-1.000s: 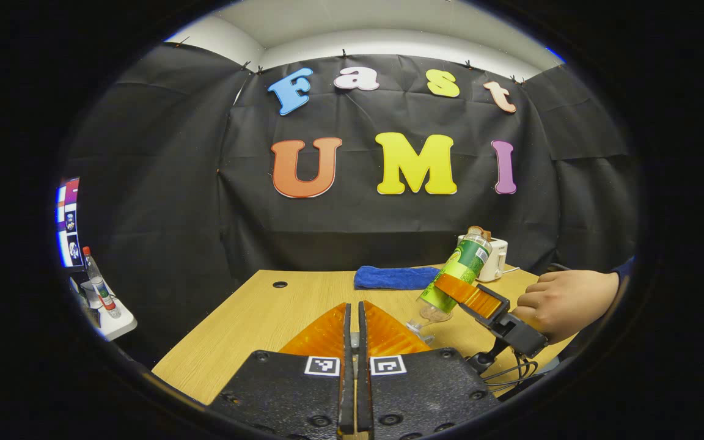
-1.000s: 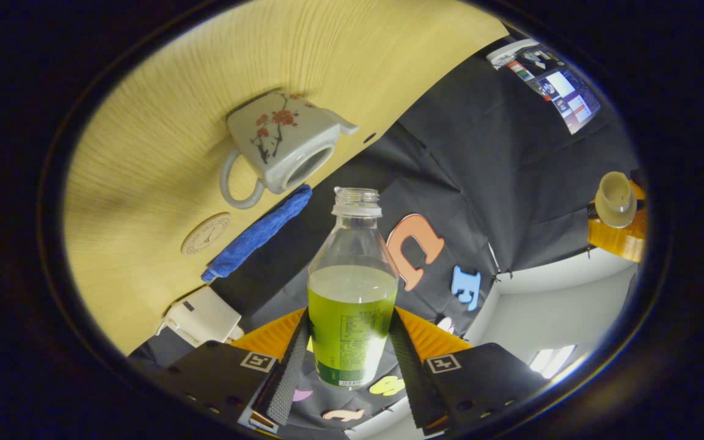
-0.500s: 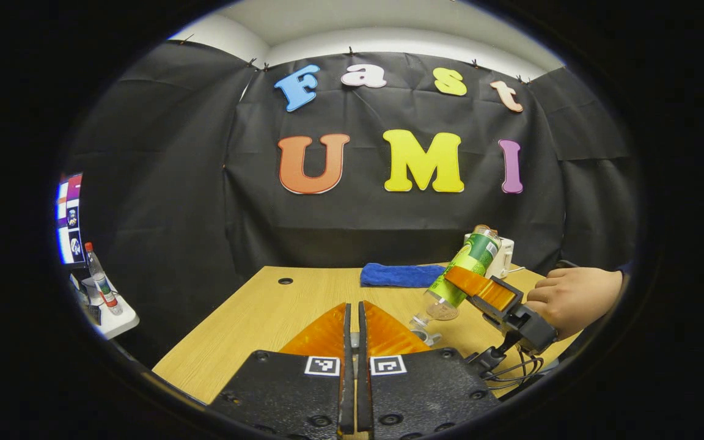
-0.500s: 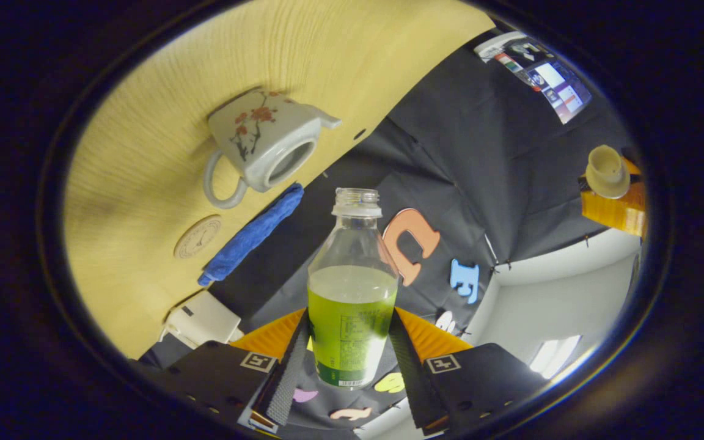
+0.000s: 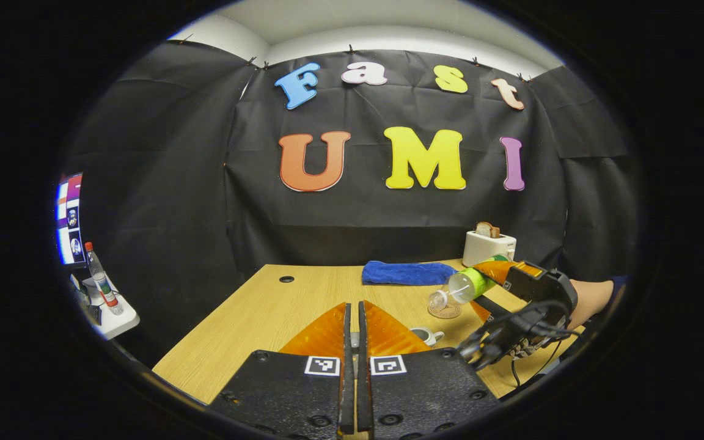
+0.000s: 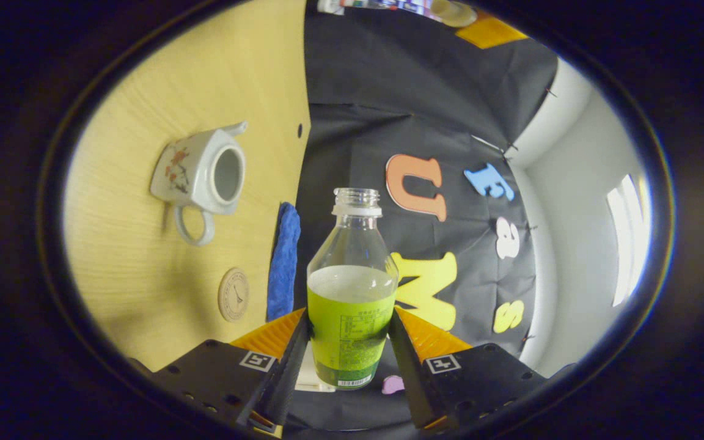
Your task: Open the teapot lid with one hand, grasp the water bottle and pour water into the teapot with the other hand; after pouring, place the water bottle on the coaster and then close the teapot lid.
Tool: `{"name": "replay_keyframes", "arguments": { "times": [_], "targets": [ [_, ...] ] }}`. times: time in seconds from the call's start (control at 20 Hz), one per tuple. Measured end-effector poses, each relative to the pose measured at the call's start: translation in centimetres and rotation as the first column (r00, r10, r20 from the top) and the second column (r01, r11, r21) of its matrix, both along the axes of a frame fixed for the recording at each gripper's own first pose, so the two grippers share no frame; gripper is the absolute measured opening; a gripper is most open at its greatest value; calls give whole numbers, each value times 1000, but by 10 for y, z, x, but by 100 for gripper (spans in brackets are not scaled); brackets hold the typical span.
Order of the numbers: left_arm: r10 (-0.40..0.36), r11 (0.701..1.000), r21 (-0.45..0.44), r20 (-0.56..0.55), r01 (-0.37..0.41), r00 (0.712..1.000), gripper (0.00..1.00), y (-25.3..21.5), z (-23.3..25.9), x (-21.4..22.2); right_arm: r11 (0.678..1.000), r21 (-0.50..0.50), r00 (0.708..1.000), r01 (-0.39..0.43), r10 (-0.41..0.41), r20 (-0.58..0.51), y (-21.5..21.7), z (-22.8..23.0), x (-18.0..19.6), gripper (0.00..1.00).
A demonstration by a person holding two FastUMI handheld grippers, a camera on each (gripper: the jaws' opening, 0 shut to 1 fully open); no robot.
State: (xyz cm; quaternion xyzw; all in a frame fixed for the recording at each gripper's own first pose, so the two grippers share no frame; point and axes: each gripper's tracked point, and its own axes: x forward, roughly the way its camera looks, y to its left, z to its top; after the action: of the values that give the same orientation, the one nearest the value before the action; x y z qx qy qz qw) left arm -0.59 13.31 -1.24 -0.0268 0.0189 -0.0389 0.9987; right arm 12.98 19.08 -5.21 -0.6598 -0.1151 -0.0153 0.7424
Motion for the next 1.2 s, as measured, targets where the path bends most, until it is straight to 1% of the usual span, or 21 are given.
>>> {"name": "replay_keyframes", "arguments": {
  "times": [0.05,0.1,0.15,0.2,0.25,0.3,0.35,0.4,0.5,0.55,0.65,0.75,0.85,0.95,1.0,1.1,1.15,1.2],
  "targets": [
    [-1,1000,0,-1,1,1000,4,-2,0,0,998,66,1000,-7,8,-20,-6,-3,1,74],
    [0,1000,-1,-1,0,1000,4,-1,0,1,992,128,999,-10,16,-41,-11,-5,1,76],
    [0,1000,-3,-1,0,1000,4,-1,0,0,981,193,998,-15,27,-60,-14,-5,3,74],
    [-2,1000,-11,-1,2,1000,4,-2,0,1,966,258,996,-15,37,-80,-18,-6,4,74],
    [-9,1000,-20,0,9,1000,4,-4,0,0,945,325,994,-13,48,-101,-21,-5,5,76],
    [-14,1000,-26,2,14,1000,4,-5,2,0,921,390,991,-11,62,-118,-23,-3,7,74],
    [-15,999,-28,1,15,1000,4,-5,1,0,891,453,990,-7,71,-125,-28,2,9,76],
    [-13,999,-29,1,13,1000,4,-3,0,0,856,518,988,-5,83,-128,-33,8,11,75],
    [-11,999,-32,2,11,1000,4,-3,1,0,763,646,982,6,118,-148,-42,14,19,76],
    [-10,999,-33,3,10,1000,4,-4,2,0,709,705,979,23,129,-161,-48,16,23,75],
    [-12,999,-35,5,12,1000,4,-4,3,-1,588,807,965,59,172,-196,-52,20,32,74],
    [-16,999,-42,3,16,1000,4,-6,2,-1,474,875,952,93,215,-218,-50,22,43,76],
    [-15,999,-40,3,15,1000,4,-5,3,-1,370,920,939,128,254,-232,-52,18,55,73],
    [-12,999,-40,3,12,1000,4,-4,2,0,272,946,919,178,297,-259,-45,8,67,74],
    [-12,999,-40,3,12,1000,4,-4,3,-2,235,950,909,206,313,-275,-41,2,72,74],
    [-16,999,-40,4,16,1000,4,-4,2,-1,195,952,902,234,322,-288,-37,-5,87,75],
    [-14,999,-41,0,14,1000,4,-3,1,0,188,950,898,248,323,-298,-34,-10,94,74],
    [-10,999,-43,-3,9,1000,4,-1,0,1,182,948,895,259,324,-307,-31,-15,100,75]
  ]
}}
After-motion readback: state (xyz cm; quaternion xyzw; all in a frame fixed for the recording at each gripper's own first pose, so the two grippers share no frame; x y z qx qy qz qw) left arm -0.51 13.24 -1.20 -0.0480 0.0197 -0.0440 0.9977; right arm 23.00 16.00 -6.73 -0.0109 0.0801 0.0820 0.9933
